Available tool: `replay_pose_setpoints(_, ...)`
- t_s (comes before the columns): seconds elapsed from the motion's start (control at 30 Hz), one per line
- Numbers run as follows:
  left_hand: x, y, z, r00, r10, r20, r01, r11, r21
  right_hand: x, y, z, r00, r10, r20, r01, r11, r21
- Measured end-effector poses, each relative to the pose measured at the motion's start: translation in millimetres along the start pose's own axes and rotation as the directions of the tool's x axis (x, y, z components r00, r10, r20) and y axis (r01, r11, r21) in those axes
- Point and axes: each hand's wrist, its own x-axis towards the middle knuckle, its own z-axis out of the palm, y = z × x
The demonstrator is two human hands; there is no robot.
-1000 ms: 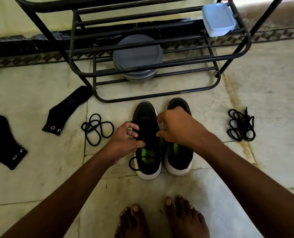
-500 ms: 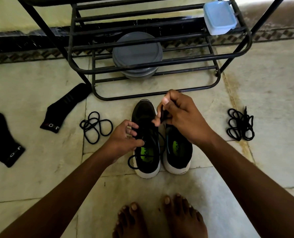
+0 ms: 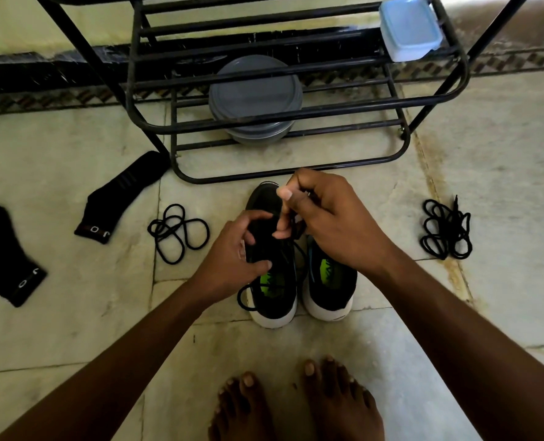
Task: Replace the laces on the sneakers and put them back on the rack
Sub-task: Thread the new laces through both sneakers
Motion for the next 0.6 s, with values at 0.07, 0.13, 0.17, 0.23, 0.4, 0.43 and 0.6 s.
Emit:
replay_pose_setpoints(0.07, -3.0, 4.1, 2.5, 0.992, 0.124, 0.034, -0.126, 0.990, 0.068, 16.5, -31.9, 3.7, 0.995, -0.052, -0.082, 0.057, 0.996, 0.063)
replay_pose_setpoints(0.13, -2.4, 6.5, 0.0, 0.983, 0.175, 0.061, -0.179, 0.981, 0.078, 6.1, -21.5, 9.8, 0.993, -0.049, -0.107, 0.042, 0.997, -0.068)
replay_pose_setpoints(0.17, -2.0, 8.8, -4.2, 0.981, 0.172, 0.087, -0.178, 0.981, 0.070, 6.0, -17.4, 7.7, 0.992, -0.017, -0.123, 0.009, 0.998, -0.061)
replay_pose_setpoints(0.23, -1.6, 12.6, -16.3, 0.971, 0.167, 0.171, -0.175, 0.984, 0.032, 6.4, -2.0, 9.0, 0.981, 0.063, -0.182, -0.081, 0.992, -0.095)
replay_pose_setpoints(0.4, -7.2, 18.4, -48.6, 0.930, 0.183, 0.320, -0.171, 0.983, -0.065, 18.9, 29.5, 10.9, 0.976, 0.102, -0.194, -0.172, 0.907, -0.386)
replay_pose_setpoints(0.43, -8.1, 19.0, -54.2, 0.922, 0.157, 0.355, -0.155, 0.987, -0.035, 20.9, 36.3, 12.9, 0.981, 0.089, -0.171, -0.159, 0.877, -0.453)
replay_pose_setpoints(0.6, -8.7, 13.3, -77.7, 0.885, -0.011, 0.466, -0.119, 0.961, 0.249, 27.1, 58.3, 27.6, 0.980, 0.175, -0.095, -0.197, 0.799, -0.569)
